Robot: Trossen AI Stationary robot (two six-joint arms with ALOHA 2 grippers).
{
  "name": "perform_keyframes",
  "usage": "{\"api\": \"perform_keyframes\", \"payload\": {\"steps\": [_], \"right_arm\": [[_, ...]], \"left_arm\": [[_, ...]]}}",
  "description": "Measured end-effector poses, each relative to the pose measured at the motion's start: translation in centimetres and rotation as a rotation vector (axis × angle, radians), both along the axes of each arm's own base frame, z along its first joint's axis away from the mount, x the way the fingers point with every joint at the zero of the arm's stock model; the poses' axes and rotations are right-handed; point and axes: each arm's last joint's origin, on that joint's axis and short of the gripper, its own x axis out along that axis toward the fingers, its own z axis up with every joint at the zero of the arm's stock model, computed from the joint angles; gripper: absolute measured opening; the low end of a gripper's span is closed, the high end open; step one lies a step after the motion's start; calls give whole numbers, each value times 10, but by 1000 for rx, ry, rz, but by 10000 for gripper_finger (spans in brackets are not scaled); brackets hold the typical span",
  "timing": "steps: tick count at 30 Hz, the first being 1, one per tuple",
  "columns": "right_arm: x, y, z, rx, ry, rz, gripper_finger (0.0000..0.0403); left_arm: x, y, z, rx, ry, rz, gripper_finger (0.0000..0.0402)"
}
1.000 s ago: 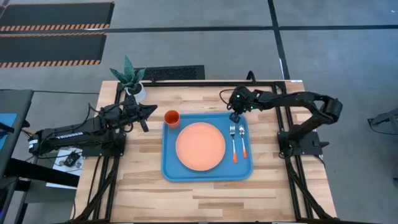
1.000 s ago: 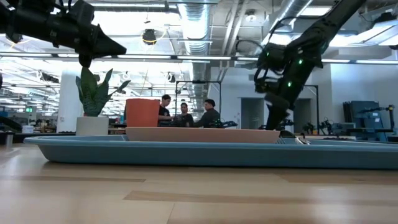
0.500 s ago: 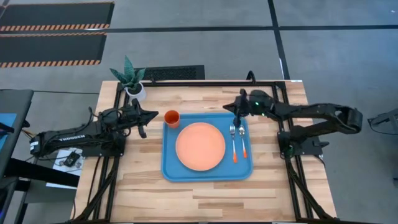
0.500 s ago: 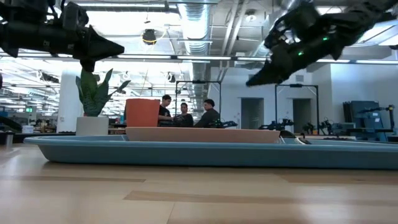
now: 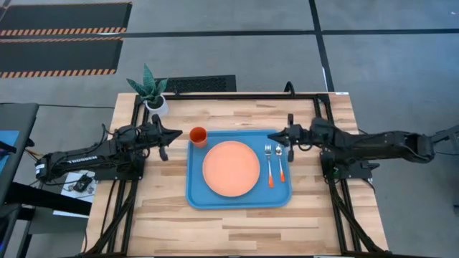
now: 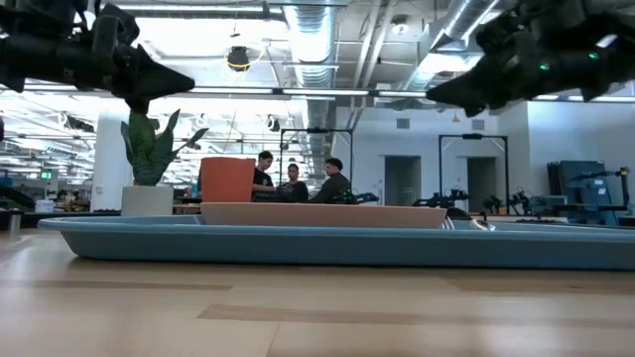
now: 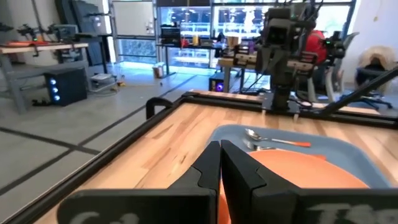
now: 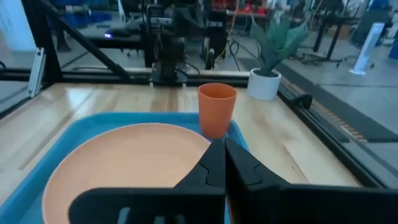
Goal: Pick and place plate/cup/fork/spoon on tray
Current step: Return to Home Position
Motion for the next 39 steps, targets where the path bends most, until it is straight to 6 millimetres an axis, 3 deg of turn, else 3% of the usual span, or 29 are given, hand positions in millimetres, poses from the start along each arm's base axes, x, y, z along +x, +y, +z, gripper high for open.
{"api": "perform_keyframes", "payload": {"steps": [12,21,32,39], "right_arm": [[-40,2,-16,71,-122,102,8],[-59,1,-31,63,-187,46,8],[-64,7,-27,54,-240,-84,9],[-66,15,-25,17,-258,-84,9]], "left_arm": [[0,-1,3,16,-25,-30,0],[0,-1,3,4,-28,-51,0],[0,-2,4,21,-63,-55,0],[0,-2,-19,-16,-147,-66,0]]}}
